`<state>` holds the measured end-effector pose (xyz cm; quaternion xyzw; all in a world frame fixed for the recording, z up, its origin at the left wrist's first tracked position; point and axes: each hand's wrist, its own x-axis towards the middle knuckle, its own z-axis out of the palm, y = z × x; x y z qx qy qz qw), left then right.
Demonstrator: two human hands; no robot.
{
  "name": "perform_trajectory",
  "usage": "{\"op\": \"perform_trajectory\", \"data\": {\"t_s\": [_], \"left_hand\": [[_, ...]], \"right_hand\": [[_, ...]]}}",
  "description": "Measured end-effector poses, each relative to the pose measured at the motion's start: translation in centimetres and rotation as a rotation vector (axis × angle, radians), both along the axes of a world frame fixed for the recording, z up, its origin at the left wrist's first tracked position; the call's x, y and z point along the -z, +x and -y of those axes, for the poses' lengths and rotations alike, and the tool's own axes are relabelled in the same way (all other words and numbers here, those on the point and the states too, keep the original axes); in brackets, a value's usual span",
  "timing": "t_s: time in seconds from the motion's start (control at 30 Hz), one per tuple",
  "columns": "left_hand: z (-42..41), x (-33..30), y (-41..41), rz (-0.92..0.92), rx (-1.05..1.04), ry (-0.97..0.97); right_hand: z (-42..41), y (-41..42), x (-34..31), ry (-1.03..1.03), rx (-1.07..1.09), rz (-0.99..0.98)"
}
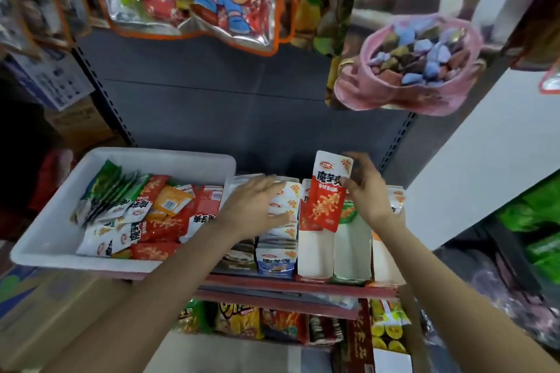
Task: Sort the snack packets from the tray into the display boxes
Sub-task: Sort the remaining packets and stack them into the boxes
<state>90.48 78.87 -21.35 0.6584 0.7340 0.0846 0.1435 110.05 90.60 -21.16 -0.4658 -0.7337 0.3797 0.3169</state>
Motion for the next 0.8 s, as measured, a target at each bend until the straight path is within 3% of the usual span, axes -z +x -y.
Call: {"op": "perform_trajectory", "data": {"t_s": [0.17,0.37,0.5,0.6,0.8], "left_hand": [[0.6,0.4,0.3,-0.171,0.071,-0.055],[0.7,0.6,0.4,-0.177,0.075,-0.058],[0.6,0.5,0.3,-0.168,0.081,-0.062],[0.7,0.3,0.0,-0.065,0.043,0.014],[2.9,0.3,-2.8,0.104,-0.161,0.303]], "right_hand": [[0.5,-1.3,2.8,0.134,-0.121,0.269],[0.8,-1.4,5.1,0.259,-0.097,0.463],[0.7,-1.8,5.1,0.47,-0.085,0.571],[1.0,-2.7,4.1,0.459,-0.13,0.55],[3.7,-7.5,0.4,0.317,-0.239,0.254]]}}
